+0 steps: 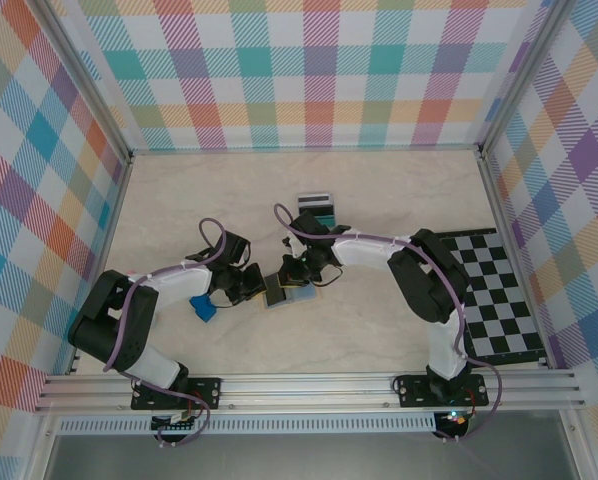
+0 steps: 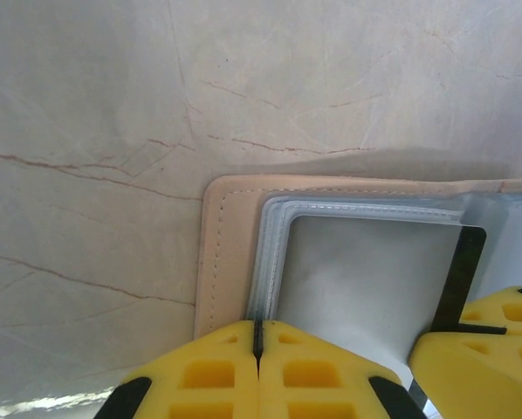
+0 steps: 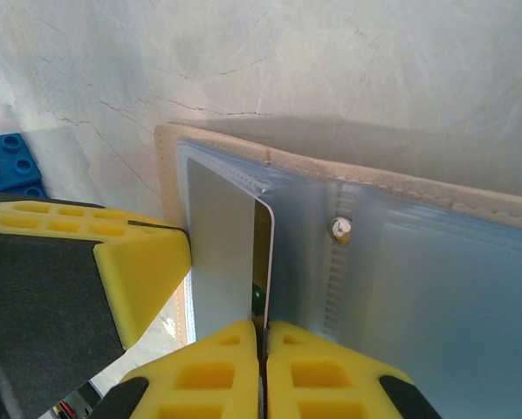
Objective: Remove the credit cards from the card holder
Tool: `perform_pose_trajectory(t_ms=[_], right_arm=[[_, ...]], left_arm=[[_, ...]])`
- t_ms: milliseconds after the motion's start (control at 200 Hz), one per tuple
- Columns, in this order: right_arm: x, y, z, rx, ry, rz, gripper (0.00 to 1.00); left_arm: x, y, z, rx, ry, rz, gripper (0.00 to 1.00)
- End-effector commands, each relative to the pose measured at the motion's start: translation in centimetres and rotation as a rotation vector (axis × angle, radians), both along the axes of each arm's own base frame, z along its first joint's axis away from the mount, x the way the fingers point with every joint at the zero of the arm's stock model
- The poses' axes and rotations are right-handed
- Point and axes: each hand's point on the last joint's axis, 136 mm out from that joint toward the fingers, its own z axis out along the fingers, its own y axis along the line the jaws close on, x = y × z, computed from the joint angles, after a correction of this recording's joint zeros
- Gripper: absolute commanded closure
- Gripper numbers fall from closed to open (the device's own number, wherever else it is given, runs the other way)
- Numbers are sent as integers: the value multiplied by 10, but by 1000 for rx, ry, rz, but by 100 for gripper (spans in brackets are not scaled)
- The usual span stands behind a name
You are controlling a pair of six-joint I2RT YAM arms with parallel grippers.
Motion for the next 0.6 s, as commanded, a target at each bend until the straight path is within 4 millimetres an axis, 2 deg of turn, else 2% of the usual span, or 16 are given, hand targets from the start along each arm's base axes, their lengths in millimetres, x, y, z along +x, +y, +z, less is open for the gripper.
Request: perform_pose_trajectory(t_ms=[0,595], right_arm=[[-7,-12,1,-38,-6,3,92],[-9,-18,-3,5,43,-19,88]], left_arm=[[-19,26,-26,130,96,20,96],[-17,23,-27,118,106,11,96]])
